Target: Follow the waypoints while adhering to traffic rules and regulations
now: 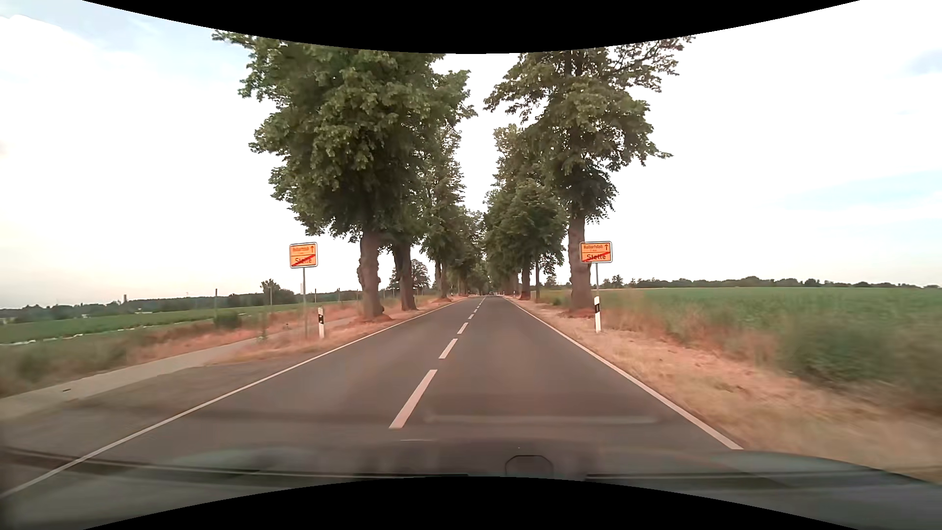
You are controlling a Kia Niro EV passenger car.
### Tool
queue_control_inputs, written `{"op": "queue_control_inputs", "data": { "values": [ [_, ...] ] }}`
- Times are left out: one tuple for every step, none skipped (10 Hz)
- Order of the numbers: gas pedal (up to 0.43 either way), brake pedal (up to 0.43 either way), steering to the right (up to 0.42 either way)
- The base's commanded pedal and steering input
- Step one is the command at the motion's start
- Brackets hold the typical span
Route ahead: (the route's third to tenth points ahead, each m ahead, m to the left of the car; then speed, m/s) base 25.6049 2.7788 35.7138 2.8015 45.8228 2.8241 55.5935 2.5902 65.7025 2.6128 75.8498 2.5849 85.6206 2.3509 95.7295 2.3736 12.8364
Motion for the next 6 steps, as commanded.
{"op": "queue_control_inputs", "data": {
  "values": [
    [0.169,0.0,-0.004],
    [0.169,0.0,-0.004],
    [0.169,0.0,-0.003],
    [0.169,0.0,-0.002],
    [0.169,0.0,-0.001],
    [0.169,0.0,-0.002]
  ]
}}
